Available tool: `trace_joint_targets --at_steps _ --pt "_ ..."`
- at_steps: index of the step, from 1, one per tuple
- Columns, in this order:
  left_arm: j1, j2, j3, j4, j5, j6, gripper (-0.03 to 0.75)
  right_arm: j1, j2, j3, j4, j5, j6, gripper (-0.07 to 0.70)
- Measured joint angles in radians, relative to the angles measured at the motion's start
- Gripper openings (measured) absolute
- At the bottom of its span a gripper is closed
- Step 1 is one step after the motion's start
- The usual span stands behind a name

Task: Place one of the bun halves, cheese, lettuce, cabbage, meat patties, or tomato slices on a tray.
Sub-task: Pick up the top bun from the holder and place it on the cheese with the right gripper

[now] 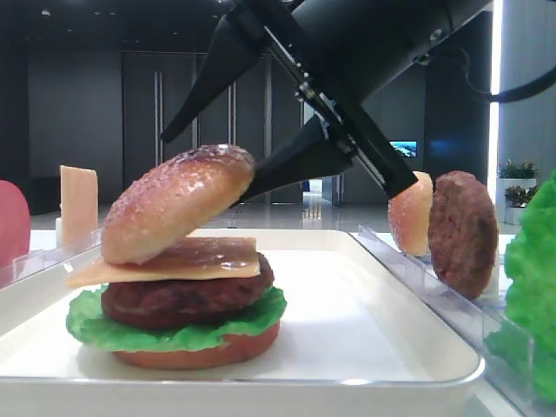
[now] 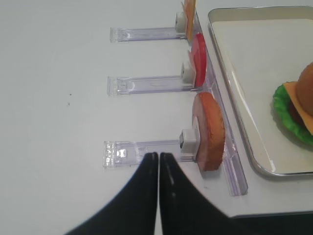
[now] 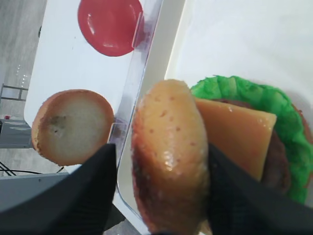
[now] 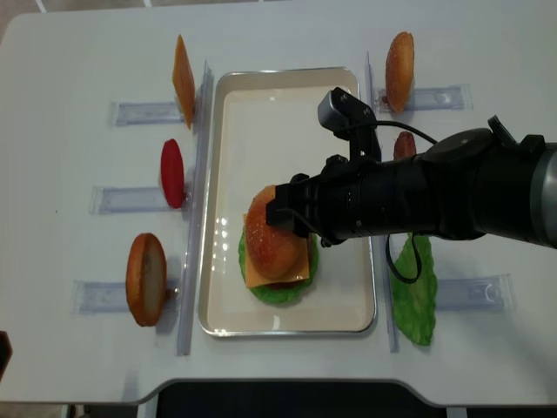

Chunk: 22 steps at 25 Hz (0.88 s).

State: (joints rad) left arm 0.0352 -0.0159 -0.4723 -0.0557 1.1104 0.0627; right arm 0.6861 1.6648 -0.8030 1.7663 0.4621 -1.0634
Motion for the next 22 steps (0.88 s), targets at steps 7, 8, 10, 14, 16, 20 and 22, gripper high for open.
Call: trace_joint_targets --at_steps 7,8,10,14,16,20,22 --pt "0.0 0.0 0.0 0.0 0.0 0.0 0.0 0.0 0.001 0.0 -0.116 -0.041 0.056 0.448" --pt "0.0 0.0 0.0 0.0 0.0 0.0 0.0 0.0 0.001 0.0 -0.133 -0.045 0.068 0.458" --pt "0.0 0.0 0.0 0.0 0.0 0.0 0.0 0.0 0.001 0.0 -0.152 -0.054 0.079 0.478" --pt "0.0 0.0 0.0 0.0 0.0 0.0 0.0 0.0 0.001 0.0 -0.163 -0.075 0.083 0.515" --pt "0.0 0.0 0.0 0.0 0.0 0.0 0.0 0.0 0.001 0.0 -0.168 -0.084 0.084 0.522" --pt "0.0 0.0 0.0 0.0 0.0 0.0 0.0 0.0 0.001 0.0 -0.193 -0.102 0.092 0.523" --pt "0.0 0.0 0.0 0.0 0.0 0.0 0.0 0.0 0.001 0.0 -0.231 -0.114 0.122 0.523"
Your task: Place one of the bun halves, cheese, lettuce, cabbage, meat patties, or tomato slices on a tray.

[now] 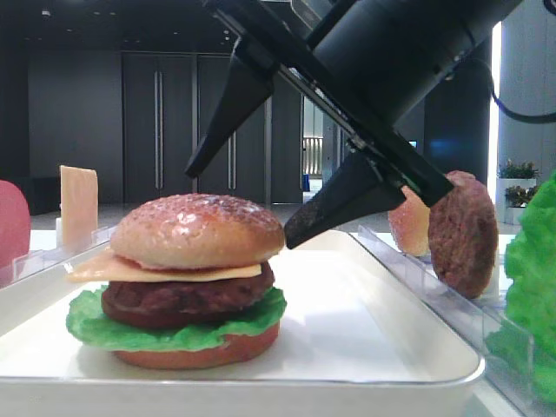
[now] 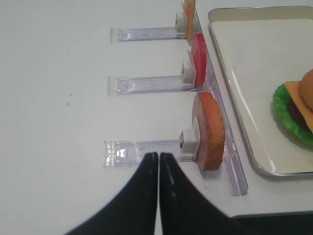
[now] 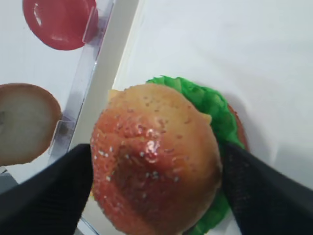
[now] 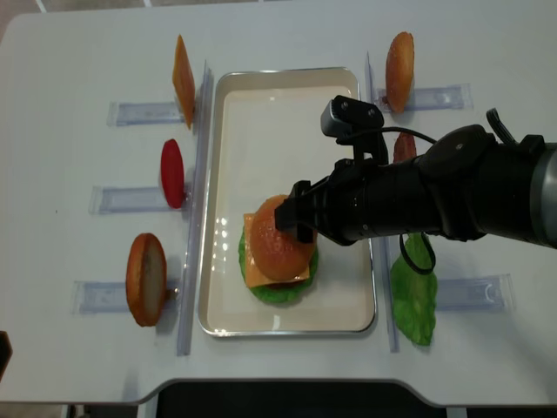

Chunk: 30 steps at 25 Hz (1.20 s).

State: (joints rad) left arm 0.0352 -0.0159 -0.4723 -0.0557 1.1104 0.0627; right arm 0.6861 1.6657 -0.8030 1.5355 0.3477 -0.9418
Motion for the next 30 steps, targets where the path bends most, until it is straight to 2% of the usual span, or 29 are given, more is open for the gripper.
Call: trace_joint_targets --at_steps 6,11,15,18,22,27,30 --pt "0.0 0.0 0.0 0.0 0.0 0.0 0.0 0.0 0.0 0.0 -0.099 -0.021 0.085 0.523" --pt "0.0 0.0 0.0 0.0 0.0 0.0 0.0 0.0 -0.026 0.0 -0.115 -0.03 0.094 0.523" --pt "0.0 0.0 0.0 0.0 0.0 0.0 0.0 -0.013 -0.064 -0.012 -0.132 -0.025 0.108 0.523" --pt "0.0 0.0 0.0 0.0 0.0 0.0 0.0 -0.033 -0.084 -0.024 -0.181 -0.011 0.16 0.523" --pt "0.0 0.0 0.0 0.0 0.0 0.0 0.0 -0.062 -0.112 -0.053 -0.322 0.046 0.278 0.523" --pt "0.0 0.0 0.0 0.0 0.0 0.0 0.0 -0.101 -0.157 -0.101 -0.576 0.09 0.476 0.523" --pt "0.0 0.0 0.0 0.0 0.0 0.0 0.0 -0.13 -0.185 -0.13 -0.736 0.136 0.597 0.523"
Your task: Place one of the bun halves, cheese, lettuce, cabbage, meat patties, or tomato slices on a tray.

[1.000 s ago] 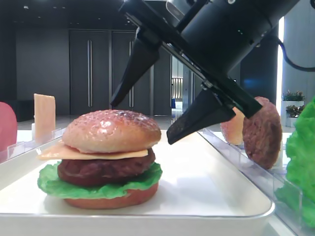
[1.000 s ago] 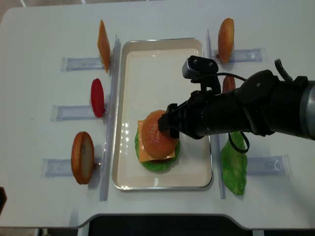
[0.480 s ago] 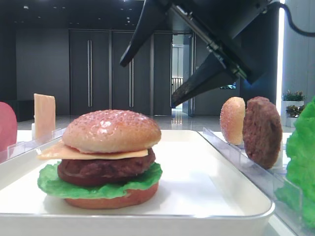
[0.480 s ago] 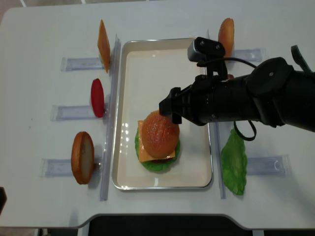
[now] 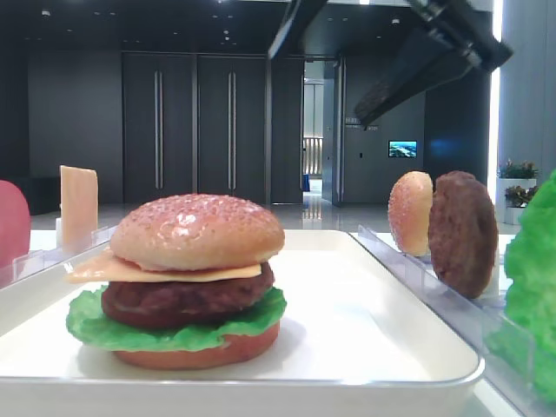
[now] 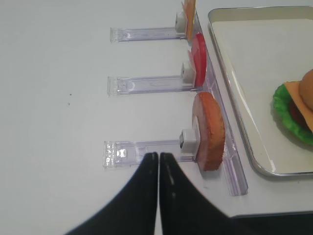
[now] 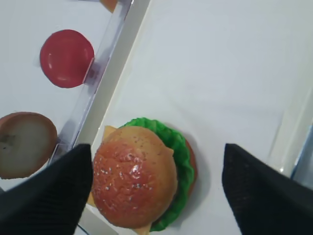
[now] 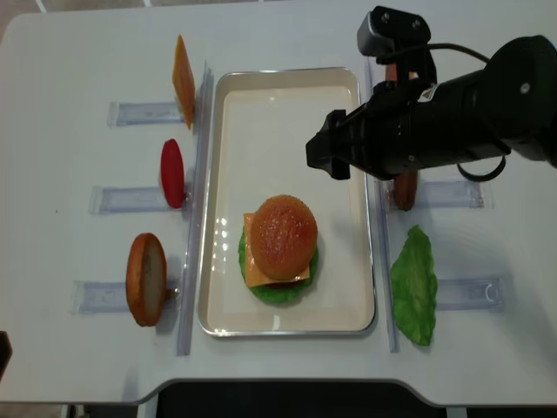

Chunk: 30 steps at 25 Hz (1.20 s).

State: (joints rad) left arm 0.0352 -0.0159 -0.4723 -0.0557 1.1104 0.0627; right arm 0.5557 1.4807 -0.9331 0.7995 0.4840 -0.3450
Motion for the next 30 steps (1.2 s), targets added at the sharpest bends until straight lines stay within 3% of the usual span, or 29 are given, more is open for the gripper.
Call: trace_joint_targets --at_steps 7,13,17,25,30 --pt "0.0 0.0 0.0 0.0 0.0 0.0 0.0 -0.105 -0.061 -0.085 -0.255 0.184 0.178 0.523" --pt "0.0 0.0 0.0 0.0 0.0 0.0 0.0 -0.248 -0.07 -0.182 -0.397 0.456 0.205 0.523" --pt "0.0 0.0 0.0 0.0 0.0 0.0 0.0 -0.346 -0.071 -0.234 -0.484 0.572 0.206 0.52" --pt "0.0 0.0 0.0 0.0 0.0 0.0 0.0 -0.496 -0.074 -0.248 -0.67 0.627 0.164 0.519" --pt "0.0 0.0 0.0 0.0 0.0 0.0 0.0 -0.608 -0.074 -0.248 -0.702 0.631 0.165 0.519"
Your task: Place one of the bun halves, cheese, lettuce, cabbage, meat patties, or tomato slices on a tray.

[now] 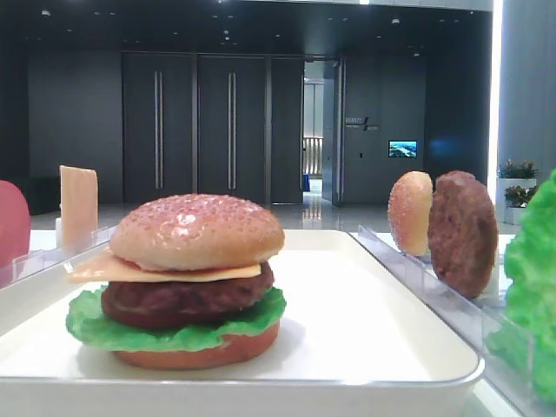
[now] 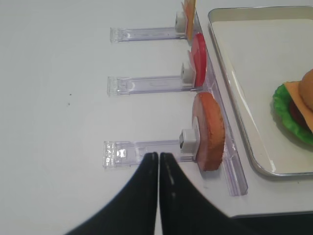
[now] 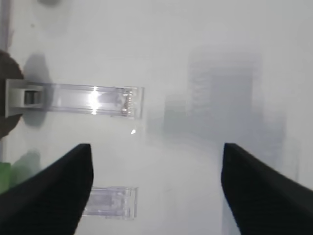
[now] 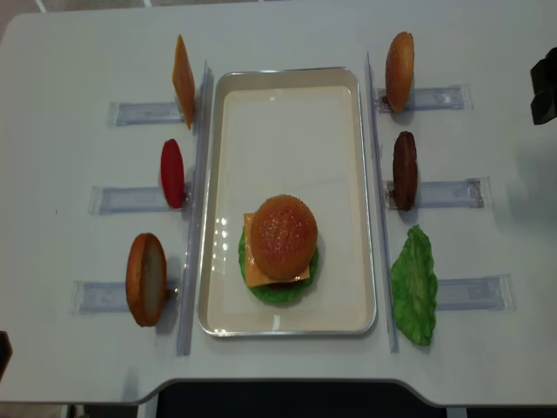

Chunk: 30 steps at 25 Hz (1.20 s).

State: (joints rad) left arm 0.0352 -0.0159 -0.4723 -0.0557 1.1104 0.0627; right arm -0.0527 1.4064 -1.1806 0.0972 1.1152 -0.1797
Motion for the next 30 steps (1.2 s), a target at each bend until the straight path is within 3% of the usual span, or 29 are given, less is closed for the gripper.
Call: trace_joint_targets --at_steps 6,13,30 --pt "0.0 0.0 0.0 0.0 0.0 0.0 0.0 -0.099 0.0 0.0 0.025 0.011 0.007 0.517" --pt "0.0 0.0 0.0 0.0 0.0 0.0 0.0 -0.11 -0.01 0.015 0.021 0.074 0.009 0.515" --pt "0.0 0.0 0.0 0.0 0.0 0.0 0.0 -0.11 -0.443 0.314 0.021 0.05 0.008 0.514"
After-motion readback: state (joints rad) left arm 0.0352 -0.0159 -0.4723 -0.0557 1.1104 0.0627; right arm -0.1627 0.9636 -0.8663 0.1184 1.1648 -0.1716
